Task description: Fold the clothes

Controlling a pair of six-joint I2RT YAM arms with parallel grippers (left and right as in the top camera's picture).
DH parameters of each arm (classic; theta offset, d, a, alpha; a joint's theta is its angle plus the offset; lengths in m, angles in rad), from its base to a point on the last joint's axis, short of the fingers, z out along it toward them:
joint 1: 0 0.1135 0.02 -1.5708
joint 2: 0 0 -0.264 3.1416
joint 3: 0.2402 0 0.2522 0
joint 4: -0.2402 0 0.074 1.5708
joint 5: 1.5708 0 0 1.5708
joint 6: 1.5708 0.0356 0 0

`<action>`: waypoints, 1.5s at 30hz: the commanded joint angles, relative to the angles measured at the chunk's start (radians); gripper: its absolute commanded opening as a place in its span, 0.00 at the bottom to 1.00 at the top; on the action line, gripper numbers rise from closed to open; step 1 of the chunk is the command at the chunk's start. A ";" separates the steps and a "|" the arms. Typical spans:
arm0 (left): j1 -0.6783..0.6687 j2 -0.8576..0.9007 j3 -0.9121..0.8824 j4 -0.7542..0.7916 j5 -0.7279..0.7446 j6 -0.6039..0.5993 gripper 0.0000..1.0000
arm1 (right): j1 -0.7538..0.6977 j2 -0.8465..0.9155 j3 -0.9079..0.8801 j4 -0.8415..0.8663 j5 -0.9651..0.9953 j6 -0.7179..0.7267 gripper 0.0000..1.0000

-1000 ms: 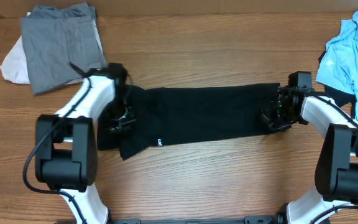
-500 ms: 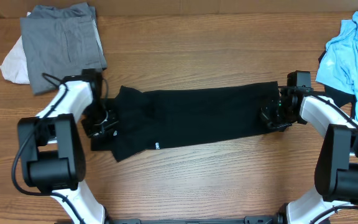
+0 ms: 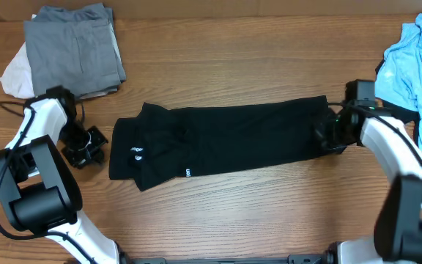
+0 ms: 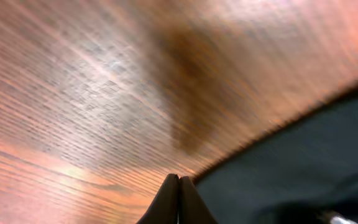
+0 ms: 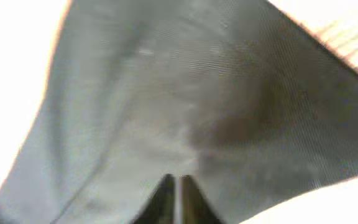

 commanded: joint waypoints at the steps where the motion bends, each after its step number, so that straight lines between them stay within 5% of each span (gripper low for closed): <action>1: -0.031 0.000 0.085 -0.034 0.027 0.030 0.05 | 0.000 -0.148 0.038 -0.013 0.023 0.003 0.43; 3: -0.043 0.000 0.109 -0.068 0.030 0.030 0.08 | -0.032 -0.196 0.095 -0.029 0.037 -0.066 0.70; 6: -0.049 0.000 0.113 -0.084 0.031 0.056 0.04 | -0.090 -0.194 0.157 -0.063 0.037 -0.127 0.72; 14: -0.106 -0.137 0.113 -0.083 0.153 0.146 0.04 | -0.233 -0.174 0.179 -0.127 0.029 -0.138 0.28; 21: -0.303 -0.321 0.113 -0.088 0.155 0.163 0.04 | -0.232 -0.173 0.179 -0.118 0.010 -0.140 0.28; 30: -0.530 -0.127 0.096 -0.011 0.162 0.055 0.04 | -0.232 -0.173 0.179 -0.135 -0.043 -0.140 0.28; 45: -0.506 0.161 0.096 0.041 -0.014 -0.012 0.04 | -0.232 -0.173 0.179 -0.153 -0.042 -0.143 0.28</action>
